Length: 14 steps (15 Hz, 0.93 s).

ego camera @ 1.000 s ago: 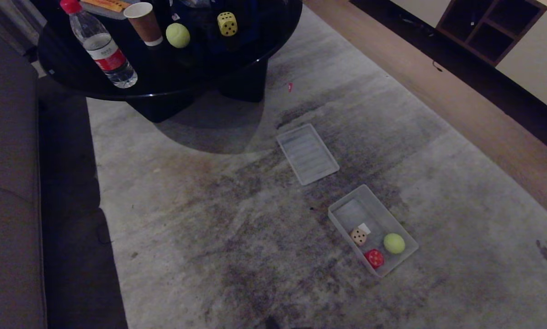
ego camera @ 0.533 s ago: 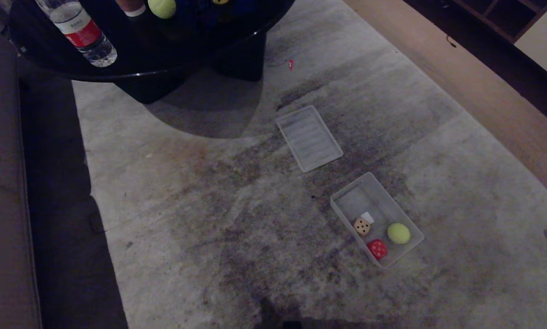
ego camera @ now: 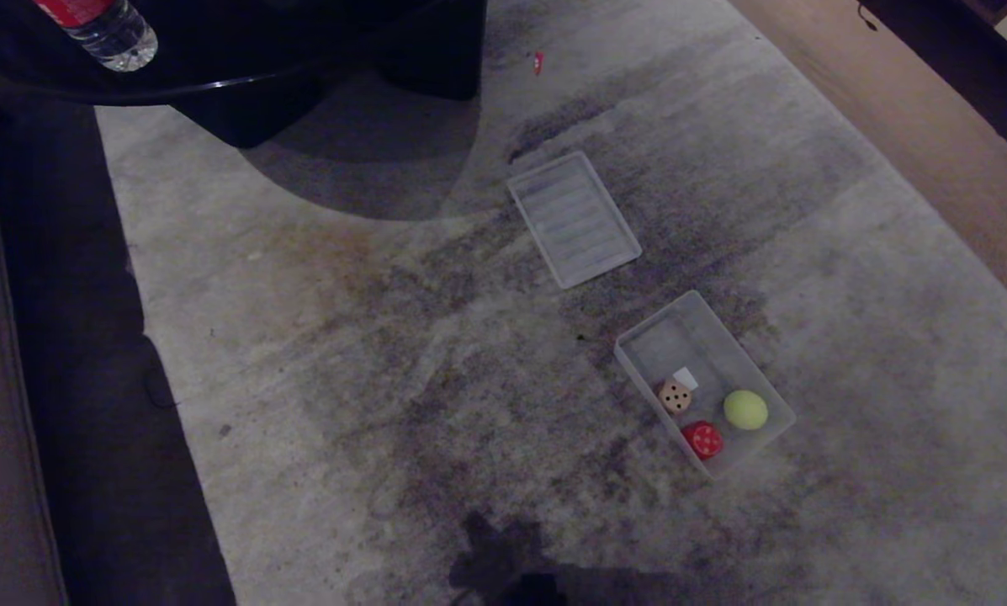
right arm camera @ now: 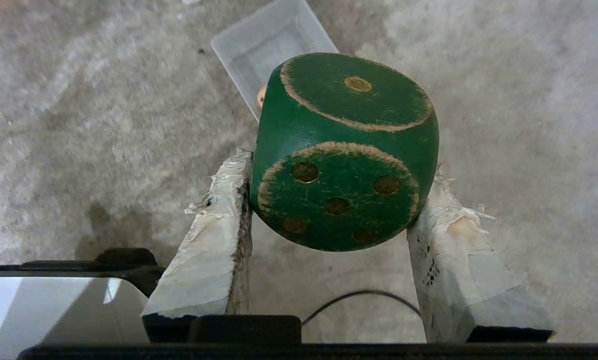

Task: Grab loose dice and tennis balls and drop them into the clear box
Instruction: Put the toys in the box

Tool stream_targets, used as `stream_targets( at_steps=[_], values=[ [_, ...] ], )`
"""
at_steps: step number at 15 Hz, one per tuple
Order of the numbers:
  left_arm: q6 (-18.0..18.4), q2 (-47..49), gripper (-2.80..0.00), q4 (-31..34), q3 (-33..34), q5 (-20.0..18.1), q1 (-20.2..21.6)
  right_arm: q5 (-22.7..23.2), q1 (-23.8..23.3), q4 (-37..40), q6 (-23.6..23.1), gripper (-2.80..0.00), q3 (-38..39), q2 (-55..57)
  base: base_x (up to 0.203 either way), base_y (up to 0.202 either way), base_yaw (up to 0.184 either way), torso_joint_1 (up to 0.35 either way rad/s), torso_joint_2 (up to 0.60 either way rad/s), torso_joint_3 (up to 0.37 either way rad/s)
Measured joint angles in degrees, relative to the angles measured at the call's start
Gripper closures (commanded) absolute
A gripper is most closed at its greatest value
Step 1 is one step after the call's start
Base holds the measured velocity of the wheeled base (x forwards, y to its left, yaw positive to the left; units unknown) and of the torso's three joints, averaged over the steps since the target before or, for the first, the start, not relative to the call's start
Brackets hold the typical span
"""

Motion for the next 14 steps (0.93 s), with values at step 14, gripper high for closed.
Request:
stream_targets(
  at_steps=[14],
  values=[
    [-0.04,0.0,0.0,0.0,0.0,-0.02,0.0,0.0,-0.06,0.0,0.0,0.0,0.0,0.02,0.0,0.0,0.0,0.003,0.0,-0.198]
  ],
)
